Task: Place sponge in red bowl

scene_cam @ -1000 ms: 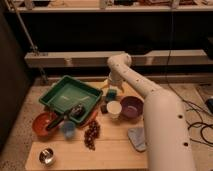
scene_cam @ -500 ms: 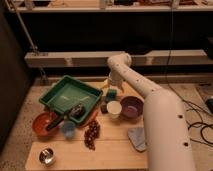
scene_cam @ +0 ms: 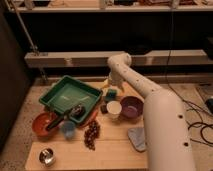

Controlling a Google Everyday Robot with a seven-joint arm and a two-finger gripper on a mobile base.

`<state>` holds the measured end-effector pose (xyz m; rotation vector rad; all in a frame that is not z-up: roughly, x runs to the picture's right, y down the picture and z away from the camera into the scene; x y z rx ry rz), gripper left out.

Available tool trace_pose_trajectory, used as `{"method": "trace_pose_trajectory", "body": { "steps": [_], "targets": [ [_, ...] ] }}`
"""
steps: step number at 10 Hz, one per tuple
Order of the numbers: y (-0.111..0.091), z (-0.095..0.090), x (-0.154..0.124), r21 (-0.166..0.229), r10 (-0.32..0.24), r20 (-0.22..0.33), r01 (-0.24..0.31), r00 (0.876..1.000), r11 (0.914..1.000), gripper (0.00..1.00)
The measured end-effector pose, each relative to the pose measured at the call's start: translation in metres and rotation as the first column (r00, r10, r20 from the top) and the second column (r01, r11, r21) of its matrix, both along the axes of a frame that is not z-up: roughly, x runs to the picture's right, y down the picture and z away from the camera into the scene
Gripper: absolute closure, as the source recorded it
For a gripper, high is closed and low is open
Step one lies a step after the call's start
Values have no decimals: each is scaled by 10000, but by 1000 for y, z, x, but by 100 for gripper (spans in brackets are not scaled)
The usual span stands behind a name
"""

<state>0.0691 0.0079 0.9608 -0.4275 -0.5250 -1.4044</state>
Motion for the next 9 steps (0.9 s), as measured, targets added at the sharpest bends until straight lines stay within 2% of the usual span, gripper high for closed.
{"method": "trace_pose_trajectory", "body": {
  "steps": [2, 4, 7, 9],
  "targets": [
    [-2, 0, -1, 38, 16, 16, -16, 10000, 10000, 20],
    [-7, -5, -8, 177, 51, -266, -46, 9996, 9998, 20],
    [-28, -34, -27, 449, 189, -683, -158, 9975, 9989, 20],
    [-32, -40, -31, 483, 249, -1017, -201, 9945, 9986, 20]
  ]
}}
